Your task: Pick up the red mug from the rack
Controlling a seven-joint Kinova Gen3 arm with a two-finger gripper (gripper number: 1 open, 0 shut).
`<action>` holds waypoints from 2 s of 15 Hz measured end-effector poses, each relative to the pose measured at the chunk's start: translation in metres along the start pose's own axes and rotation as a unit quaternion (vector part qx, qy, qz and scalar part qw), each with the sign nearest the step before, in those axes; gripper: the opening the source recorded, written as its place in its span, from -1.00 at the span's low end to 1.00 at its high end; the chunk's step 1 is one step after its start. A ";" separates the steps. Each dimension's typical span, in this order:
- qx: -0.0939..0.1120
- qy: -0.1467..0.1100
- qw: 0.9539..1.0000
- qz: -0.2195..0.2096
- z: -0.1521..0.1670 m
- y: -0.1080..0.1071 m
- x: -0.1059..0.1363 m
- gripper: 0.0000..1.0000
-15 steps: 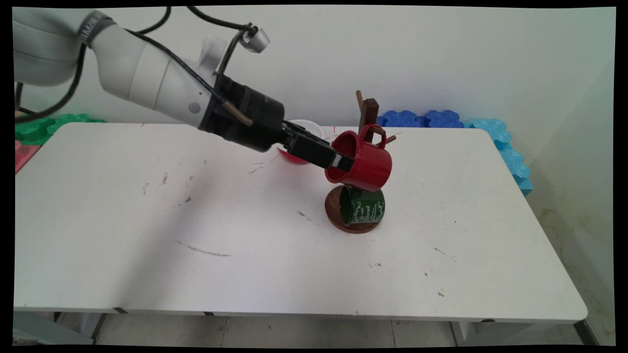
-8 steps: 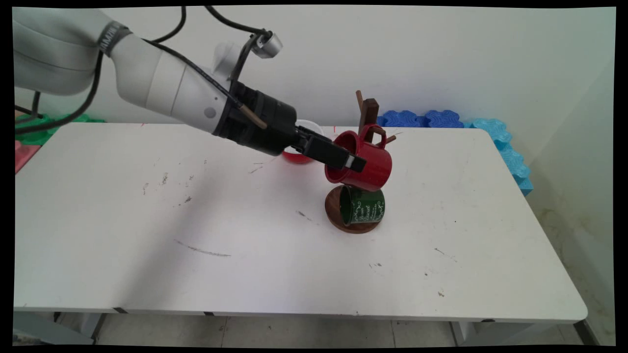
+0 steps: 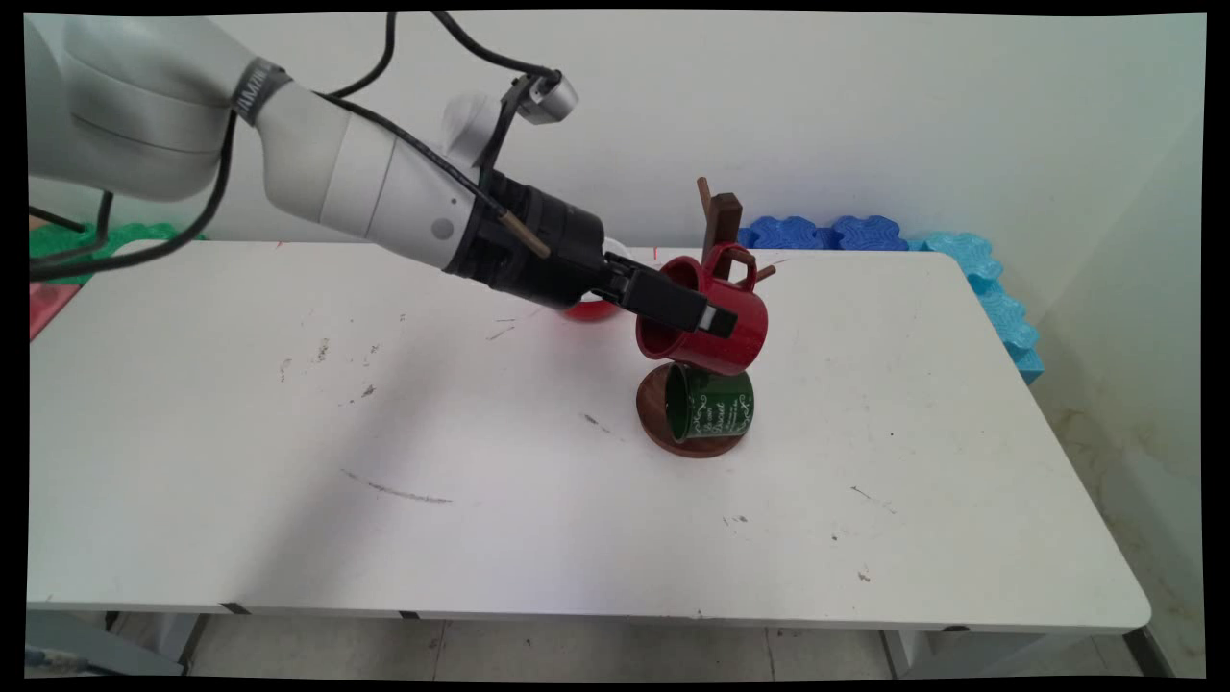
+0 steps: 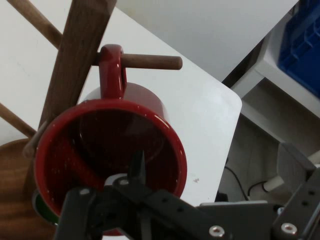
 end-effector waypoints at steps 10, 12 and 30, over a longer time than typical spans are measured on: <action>0.005 0.004 1.000 -0.006 0.015 -0.001 0.000 1.00; 0.006 0.004 1.000 -0.006 0.017 -0.002 0.000 1.00; 0.018 0.001 1.000 -0.002 0.024 -0.007 0.005 -1.00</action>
